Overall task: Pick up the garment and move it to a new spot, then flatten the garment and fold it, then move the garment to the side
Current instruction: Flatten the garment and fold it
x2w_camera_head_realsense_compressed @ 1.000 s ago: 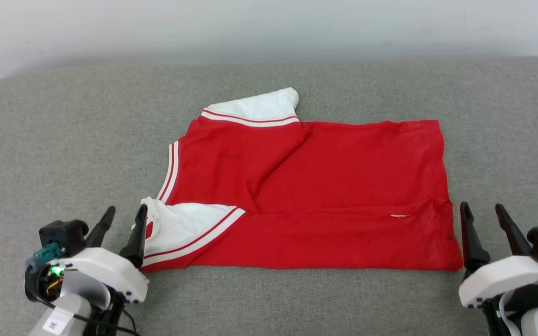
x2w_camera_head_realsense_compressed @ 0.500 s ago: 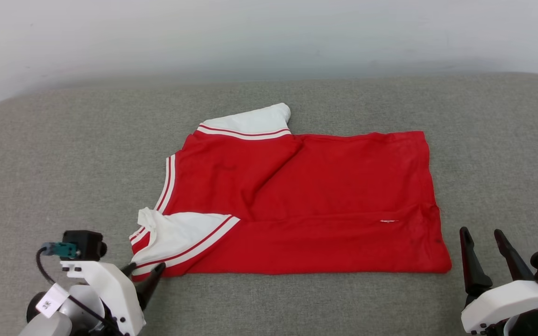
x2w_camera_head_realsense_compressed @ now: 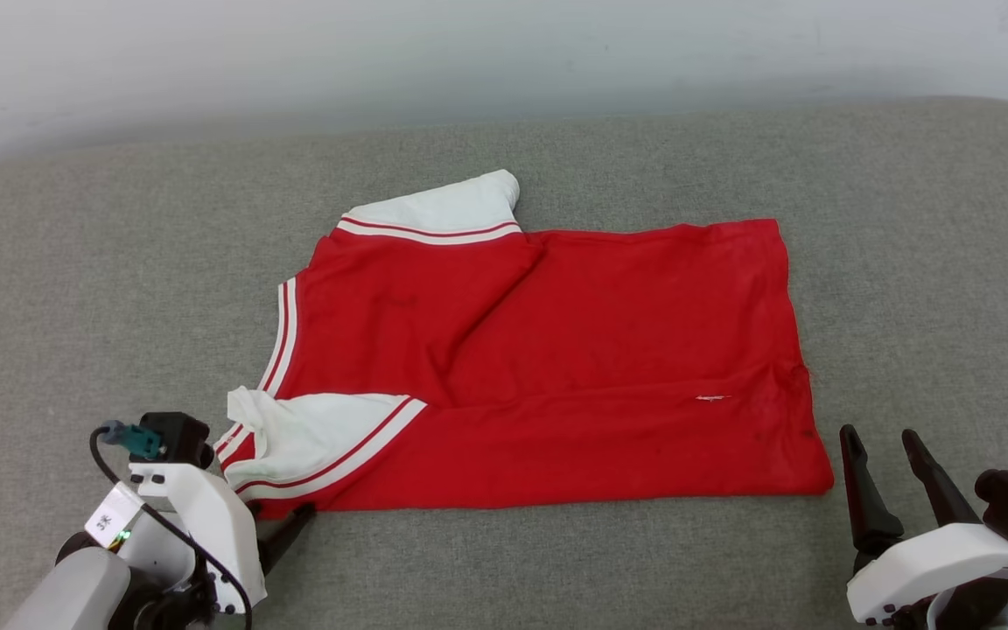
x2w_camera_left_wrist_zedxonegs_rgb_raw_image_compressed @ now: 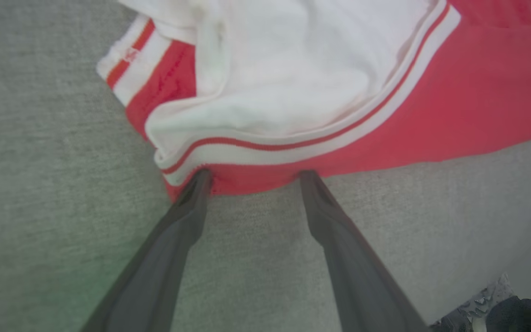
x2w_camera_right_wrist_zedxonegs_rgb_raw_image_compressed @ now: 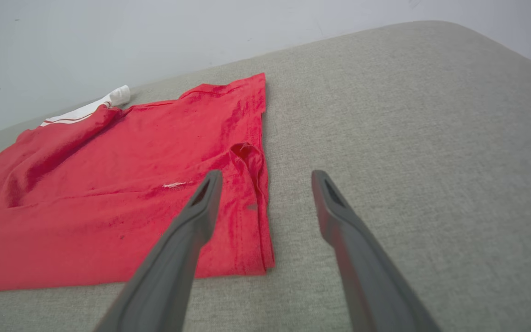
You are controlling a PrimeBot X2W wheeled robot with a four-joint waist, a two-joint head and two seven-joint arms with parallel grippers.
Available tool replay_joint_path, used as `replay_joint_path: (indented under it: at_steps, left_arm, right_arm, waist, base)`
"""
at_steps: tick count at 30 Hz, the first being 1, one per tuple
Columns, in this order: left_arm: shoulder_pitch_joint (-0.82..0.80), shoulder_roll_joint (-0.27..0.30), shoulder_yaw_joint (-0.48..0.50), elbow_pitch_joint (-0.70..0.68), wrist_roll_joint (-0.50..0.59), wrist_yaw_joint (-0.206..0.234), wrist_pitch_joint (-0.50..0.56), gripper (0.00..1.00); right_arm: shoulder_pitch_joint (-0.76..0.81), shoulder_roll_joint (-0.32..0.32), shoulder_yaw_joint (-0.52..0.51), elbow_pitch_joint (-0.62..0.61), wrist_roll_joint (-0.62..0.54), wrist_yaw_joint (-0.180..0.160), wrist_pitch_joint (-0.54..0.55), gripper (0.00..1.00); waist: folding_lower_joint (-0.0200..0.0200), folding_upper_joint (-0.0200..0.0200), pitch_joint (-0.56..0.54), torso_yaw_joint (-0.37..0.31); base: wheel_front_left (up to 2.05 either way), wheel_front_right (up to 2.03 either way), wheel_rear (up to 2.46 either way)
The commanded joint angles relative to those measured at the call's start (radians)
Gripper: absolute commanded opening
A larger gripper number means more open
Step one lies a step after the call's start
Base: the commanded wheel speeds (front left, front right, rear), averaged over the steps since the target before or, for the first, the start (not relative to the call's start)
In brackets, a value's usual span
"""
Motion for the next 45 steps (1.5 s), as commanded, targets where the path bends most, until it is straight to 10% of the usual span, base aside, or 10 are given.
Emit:
replay_joint_path:
  at_steps: [1, 3, 4, 6, 18, 38, 41, 45]
  left_arm:
    - [0.0, -0.027, -0.029, 0.041, 0.003, -0.013, 0.015, 1.0]
    - [-0.003, -0.044, -0.059, 0.079, 0.005, -0.03, 0.042, 0.97]
    - [-0.001, -0.053, -0.075, 0.094, 0.004, -0.04, 0.056, 0.46]
    - [-0.005, -0.074, -0.09, 0.114, -0.004, -0.057, 0.061, 0.0]
    - [-0.036, -0.064, -0.082, 0.122, 0.031, -0.088, -0.069, 0.0]
    - [0.011, 0.036, -0.028, -0.229, 0.107, 0.024, -0.162, 0.0]
    - [0.012, 0.033, -0.021, -0.233, 0.106, 0.029, -0.182, 0.0]
    - [0.02, 0.033, -0.017, -0.224, 0.11, 0.032, -0.203, 0.0]
  right_arm:
    - [-0.015, 0.002, 0.002, 0.003, 0.007, -0.001, -0.005, 1.0]
    - [-0.015, 0.002, 0.005, 0.009, 0.012, -0.001, -0.002, 1.0]
    - [-0.015, 0.002, 0.006, 0.012, 0.015, -0.001, -0.001, 1.0]
    - [-0.016, 0.002, 0.006, 0.013, 0.019, -0.001, 0.003, 1.0]
    - [-0.036, 0.002, -0.019, 0.001, 0.03, -0.001, 0.077, 1.0]
    - [-0.207, -0.098, 0.11, 0.162, 0.023, 0.0, 0.714, 1.0]
    - [-0.211, -0.082, 0.143, 0.224, 0.057, 0.001, 0.759, 0.0]
    - [-0.24, -0.098, 0.131, 0.221, 0.071, -0.001, 0.733, 0.0]
  waist:
    - [0.0001, -0.0001, 0.006, -0.003]
    - [0.0001, -0.0001, 0.01, -0.006]
    - [0.0001, -0.0001, 0.011, -0.007]
    - [0.0001, -0.0001, 0.016, -0.007]
    - [0.0001, -0.0001, 0.015, 0.006]
    - [0.0001, -0.0001, 0.078, 0.061]
    - [0.0001, -0.0001, 0.087, 0.065]
    - [0.0001, -0.0001, 0.082, 0.062]
  base:
    - [0.0, 0.0, 0.0]
    - [0.0, 0.0, 0.0]
    - [0.0, 0.0, 0.0]
    - [0.0, 0.0, 0.0]
    - [0.0, 0.0, 0.0]
    - [0.0, 0.0, 0.0]
    - [0.0, 0.0, 0.0]
    - [0.0, 0.0, 0.0]
